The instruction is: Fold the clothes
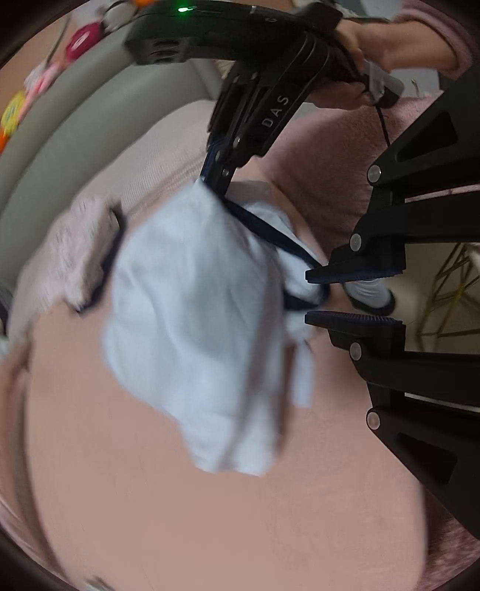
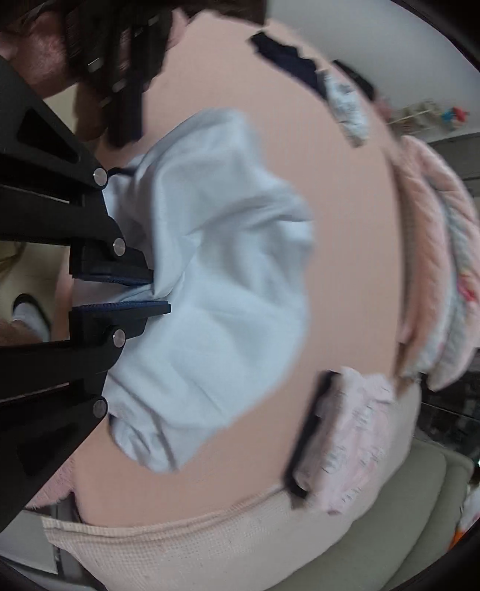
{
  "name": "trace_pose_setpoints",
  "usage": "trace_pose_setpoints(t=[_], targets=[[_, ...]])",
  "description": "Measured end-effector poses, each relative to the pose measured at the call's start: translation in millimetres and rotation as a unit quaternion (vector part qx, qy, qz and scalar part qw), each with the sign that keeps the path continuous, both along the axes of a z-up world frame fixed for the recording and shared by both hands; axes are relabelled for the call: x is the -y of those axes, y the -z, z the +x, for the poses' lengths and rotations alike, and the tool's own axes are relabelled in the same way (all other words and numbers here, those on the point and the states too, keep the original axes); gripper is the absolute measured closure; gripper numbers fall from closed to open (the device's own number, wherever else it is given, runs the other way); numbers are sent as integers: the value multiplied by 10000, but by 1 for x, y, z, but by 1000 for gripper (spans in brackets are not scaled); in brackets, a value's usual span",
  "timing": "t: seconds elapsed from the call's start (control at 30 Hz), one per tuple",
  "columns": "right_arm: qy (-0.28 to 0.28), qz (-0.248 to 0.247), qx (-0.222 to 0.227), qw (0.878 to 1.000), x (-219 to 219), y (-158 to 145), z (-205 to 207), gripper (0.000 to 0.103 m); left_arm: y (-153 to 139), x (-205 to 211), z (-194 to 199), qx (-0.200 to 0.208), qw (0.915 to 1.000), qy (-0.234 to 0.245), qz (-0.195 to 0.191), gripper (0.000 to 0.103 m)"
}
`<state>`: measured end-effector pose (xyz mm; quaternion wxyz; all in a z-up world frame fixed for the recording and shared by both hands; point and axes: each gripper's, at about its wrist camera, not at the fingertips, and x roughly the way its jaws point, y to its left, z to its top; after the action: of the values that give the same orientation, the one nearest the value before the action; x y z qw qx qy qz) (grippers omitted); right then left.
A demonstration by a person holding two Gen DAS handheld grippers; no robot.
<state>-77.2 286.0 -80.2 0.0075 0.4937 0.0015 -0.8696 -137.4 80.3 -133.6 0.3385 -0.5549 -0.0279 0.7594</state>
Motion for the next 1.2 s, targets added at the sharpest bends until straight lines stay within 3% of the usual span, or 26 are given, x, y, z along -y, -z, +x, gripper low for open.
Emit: trace_pose_setpoints(t=[0.13, 0.23, 0.33, 0.4, 0.47, 0.7, 0.87, 0.97, 1.1, 1.2], targets=[[-8, -148, -161, 9998, -7, -15, 12, 97, 0, -10, -9, -42, 9999, -130, -19, 90], [95, -268, -473, 9985, -12, -29, 26, 97, -14, 1, -21, -431, 9966, -698, 81, 90], [266, 146, -788, 9964, -17, -34, 25, 97, -26, 13, -37, -834, 9875, -1334, 80, 90], [394, 131, -527, 9977, -28, -20, 11, 97, -22, 16, -52, -671, 9860, -1511, -234, 90], [549, -163, -55, 9983, -44, -2, -6, 97, -20, 17, -54, -332, 9917, -1218, -248, 90], [311, -906, -553, 9939, -35, -29, 0, 97, -19, -15, 5, -132, 9998, 57, -114, 89], [55, -949, -1194, 9883, -17, -69, 13, 97, -26, -32, 3, -469, 9984, -250, 201, 89], [-49, -1009, -1551, 9827, -11, -96, 29, 97, -37, -27, -11, -662, 9942, -818, 230, 81], [-35, -920, -2004, 9754, -14, -132, 48, 97, -49, -24, -25, -1044, 9817, -1574, 258, 51], [-65, -752, -1757, 9815, -18, -128, 39, 97, -45, -21, -43, -942, 9838, -1527, -56, 51]])
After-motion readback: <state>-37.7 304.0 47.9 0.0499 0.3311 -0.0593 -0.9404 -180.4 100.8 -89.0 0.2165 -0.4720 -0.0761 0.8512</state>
